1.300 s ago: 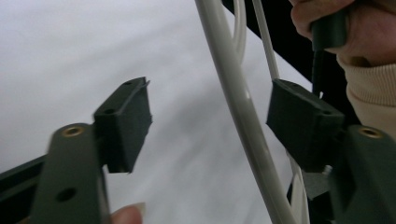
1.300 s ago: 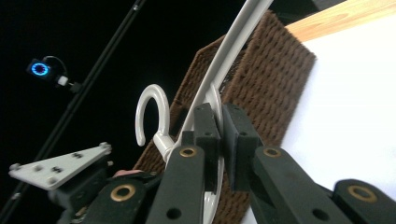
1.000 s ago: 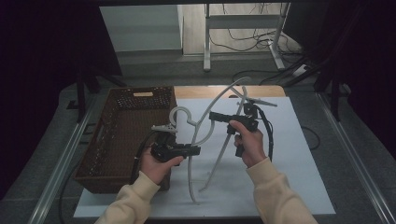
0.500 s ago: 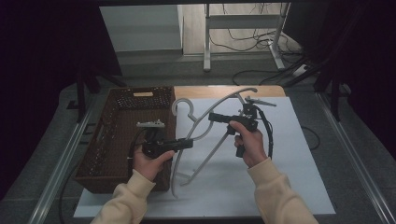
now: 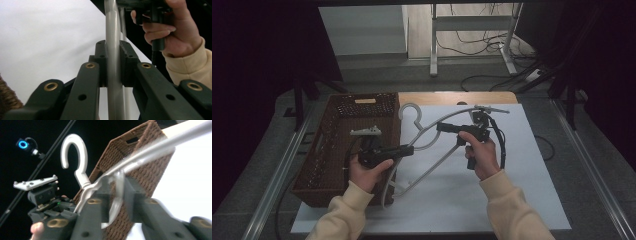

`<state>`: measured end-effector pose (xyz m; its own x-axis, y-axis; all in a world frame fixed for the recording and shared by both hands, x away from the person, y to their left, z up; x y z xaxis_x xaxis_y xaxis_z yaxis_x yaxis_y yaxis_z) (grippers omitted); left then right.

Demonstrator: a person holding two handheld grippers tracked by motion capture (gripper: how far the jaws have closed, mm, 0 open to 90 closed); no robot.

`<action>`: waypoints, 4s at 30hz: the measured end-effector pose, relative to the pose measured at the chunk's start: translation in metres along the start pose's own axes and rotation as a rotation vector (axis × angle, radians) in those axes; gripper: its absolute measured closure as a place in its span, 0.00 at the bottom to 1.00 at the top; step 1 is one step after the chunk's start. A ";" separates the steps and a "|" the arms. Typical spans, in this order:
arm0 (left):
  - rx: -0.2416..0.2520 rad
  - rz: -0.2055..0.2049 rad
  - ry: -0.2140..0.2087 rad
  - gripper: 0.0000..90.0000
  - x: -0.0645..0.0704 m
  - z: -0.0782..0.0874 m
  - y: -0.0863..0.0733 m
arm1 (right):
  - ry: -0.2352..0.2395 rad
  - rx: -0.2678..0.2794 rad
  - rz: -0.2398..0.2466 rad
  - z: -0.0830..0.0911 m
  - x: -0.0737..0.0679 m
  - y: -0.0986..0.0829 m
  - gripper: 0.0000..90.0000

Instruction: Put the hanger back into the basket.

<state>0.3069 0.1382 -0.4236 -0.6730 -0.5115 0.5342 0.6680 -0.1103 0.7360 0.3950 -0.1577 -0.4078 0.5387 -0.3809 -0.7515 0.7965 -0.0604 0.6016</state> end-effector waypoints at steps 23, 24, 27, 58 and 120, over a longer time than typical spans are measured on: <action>-0.061 -0.037 -0.005 0.86 0.006 -0.002 0.000 | 0.071 0.019 -0.046 0.002 -0.002 0.000 0.94; -0.068 -0.050 0.009 0.85 0.007 -0.003 0.000 | 0.075 0.020 -0.051 0.003 -0.003 0.000 0.95; -0.079 -0.078 0.037 0.78 0.012 -0.007 -0.001 | 0.071 0.017 -0.046 0.002 -0.004 0.000 0.95; 0.084 -0.110 0.120 0.97 0.015 0.042 0.011 | 0.062 -0.066 0.123 0.024 -0.026 -0.005 0.40; -0.006 -0.026 0.397 0.97 -0.078 0.157 0.009 | -0.510 -0.163 0.325 0.122 0.063 -0.070 0.24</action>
<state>0.3156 0.3110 -0.3927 -0.5154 -0.7982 0.3118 0.6550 -0.1323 0.7440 0.3396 -0.2895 -0.4640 0.5935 -0.7511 -0.2893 0.6675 0.2585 0.6983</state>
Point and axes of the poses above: each handheld gripper's, and its own axes: z roughly backward along the jaws, y roughly out of its top, x roughly to its right, the point moved 1 cm from there along -z, roughly forward along the jaws, and after that the axes turned 3 degrees about -x, right-handed, at the moved point
